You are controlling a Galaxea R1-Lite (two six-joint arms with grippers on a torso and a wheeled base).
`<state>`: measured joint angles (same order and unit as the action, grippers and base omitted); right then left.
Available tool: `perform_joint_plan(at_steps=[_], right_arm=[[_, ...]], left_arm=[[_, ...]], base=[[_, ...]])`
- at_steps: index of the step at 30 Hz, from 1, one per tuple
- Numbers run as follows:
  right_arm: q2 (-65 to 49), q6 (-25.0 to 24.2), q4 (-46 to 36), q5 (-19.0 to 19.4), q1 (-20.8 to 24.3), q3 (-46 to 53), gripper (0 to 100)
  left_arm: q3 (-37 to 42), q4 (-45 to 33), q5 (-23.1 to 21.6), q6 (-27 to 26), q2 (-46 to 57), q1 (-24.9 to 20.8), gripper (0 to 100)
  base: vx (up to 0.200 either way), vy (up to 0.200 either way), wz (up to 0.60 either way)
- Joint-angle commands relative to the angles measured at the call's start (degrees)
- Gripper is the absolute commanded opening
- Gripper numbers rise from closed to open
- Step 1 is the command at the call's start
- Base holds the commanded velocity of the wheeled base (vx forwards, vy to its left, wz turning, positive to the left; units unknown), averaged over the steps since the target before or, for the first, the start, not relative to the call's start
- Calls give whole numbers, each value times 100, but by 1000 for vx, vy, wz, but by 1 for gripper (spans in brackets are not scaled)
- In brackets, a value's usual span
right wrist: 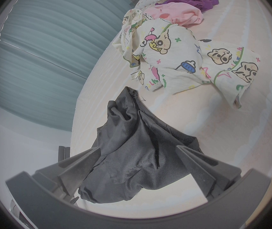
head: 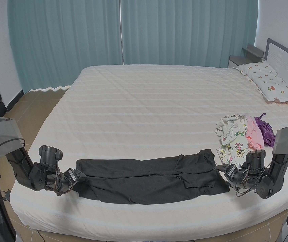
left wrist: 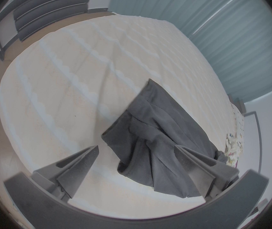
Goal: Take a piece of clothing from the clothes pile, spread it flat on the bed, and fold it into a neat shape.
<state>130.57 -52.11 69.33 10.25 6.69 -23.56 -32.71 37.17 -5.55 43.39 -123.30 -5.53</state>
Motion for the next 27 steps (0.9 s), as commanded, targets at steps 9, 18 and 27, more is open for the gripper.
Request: perform_joint_plan(at_steps=[9, 18, 27], right_arm=[[56, 8, 2, 3, 16, -8, 100], [65, 8, 2, 3, 51, -8, 100], [65, 8, 2, 3, 51, 1, 100]], left_arm=[[309, 423, 449, -427, -485, -413, 100], [282, 537, 493, -568, -661, -457, 0], [291, 757, 1100, -709, -933, -580, 0]], base=[[0, 0, 0], [0, 0, 0], [0, 0, 0]])
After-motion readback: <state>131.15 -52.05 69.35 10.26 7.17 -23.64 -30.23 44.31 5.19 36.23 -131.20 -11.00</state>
